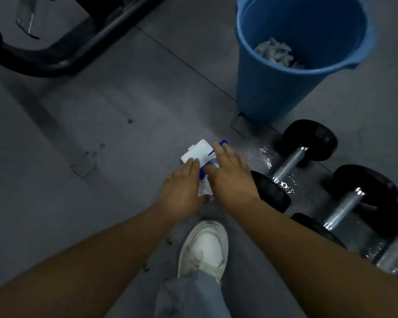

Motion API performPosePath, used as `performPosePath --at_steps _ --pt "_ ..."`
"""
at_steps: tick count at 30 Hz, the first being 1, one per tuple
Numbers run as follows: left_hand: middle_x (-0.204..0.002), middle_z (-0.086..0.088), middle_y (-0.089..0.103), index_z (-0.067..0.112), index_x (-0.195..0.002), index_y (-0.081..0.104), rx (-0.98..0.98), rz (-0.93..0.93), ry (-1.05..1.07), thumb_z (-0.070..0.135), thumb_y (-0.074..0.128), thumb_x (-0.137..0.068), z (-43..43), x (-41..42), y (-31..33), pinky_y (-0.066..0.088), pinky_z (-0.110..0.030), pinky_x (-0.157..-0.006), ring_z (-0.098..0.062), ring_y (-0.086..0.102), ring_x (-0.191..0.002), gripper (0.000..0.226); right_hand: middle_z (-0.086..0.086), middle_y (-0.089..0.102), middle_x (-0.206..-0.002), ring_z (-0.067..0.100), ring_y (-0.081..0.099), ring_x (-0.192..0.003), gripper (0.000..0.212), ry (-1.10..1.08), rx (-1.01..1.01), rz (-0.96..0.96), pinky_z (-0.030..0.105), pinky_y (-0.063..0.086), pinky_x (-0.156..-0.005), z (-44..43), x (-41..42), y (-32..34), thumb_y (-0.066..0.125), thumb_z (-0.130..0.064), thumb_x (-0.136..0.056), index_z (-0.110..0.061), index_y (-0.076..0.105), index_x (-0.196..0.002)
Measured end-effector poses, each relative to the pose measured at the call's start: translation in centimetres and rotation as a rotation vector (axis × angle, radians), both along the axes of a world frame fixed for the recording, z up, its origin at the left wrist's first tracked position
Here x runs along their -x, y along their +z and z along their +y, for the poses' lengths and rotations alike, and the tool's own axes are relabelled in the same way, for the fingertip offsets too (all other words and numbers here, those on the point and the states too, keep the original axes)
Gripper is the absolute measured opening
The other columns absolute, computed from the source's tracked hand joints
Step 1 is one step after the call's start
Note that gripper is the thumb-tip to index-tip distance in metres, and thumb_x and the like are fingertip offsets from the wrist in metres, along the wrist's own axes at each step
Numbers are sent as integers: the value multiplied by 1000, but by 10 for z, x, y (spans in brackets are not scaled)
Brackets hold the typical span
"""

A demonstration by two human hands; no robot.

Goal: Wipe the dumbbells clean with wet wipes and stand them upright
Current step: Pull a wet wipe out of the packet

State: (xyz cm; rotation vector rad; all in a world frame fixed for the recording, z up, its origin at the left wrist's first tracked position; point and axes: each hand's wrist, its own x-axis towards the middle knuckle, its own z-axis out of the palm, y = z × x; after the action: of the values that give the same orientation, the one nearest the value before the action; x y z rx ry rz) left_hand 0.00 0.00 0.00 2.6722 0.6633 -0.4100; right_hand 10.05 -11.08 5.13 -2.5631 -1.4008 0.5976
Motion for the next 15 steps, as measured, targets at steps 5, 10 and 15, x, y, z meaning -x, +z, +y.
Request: performPosePath --at_steps 5,10,15 --pt "-145 -3 39 16 -148 32 43 93 62 51 76 -75 -4 -12 -10 44 -41 -102 -25 43 -130 92 10 2 -160 31 -3 -147 42 22 179 -42 48 6 -117 0 -23 -19 61 -37 -88 -31 54 -129" --pt "-137 -4 41 15 -140 42 52 19 133 40 74 -81 -12 -24 -10 47 -38 -89 -24 41 -123 72 6 35 -143 28 28 -133 30 47 137 -102 41 17 -111 10 -32 -21 55 -29 -90 -24 64 -118" --pt "-128 -7 47 11 -131 51 129 -61 174 36 82 -70 -15 -29 -12 50 -40 -79 -27 48 -112 73 3 50 -121 26 43 -116 24 91 161 -82 38 33 -97 24 -34 -26 59 -25 -86 -21 64 -109"
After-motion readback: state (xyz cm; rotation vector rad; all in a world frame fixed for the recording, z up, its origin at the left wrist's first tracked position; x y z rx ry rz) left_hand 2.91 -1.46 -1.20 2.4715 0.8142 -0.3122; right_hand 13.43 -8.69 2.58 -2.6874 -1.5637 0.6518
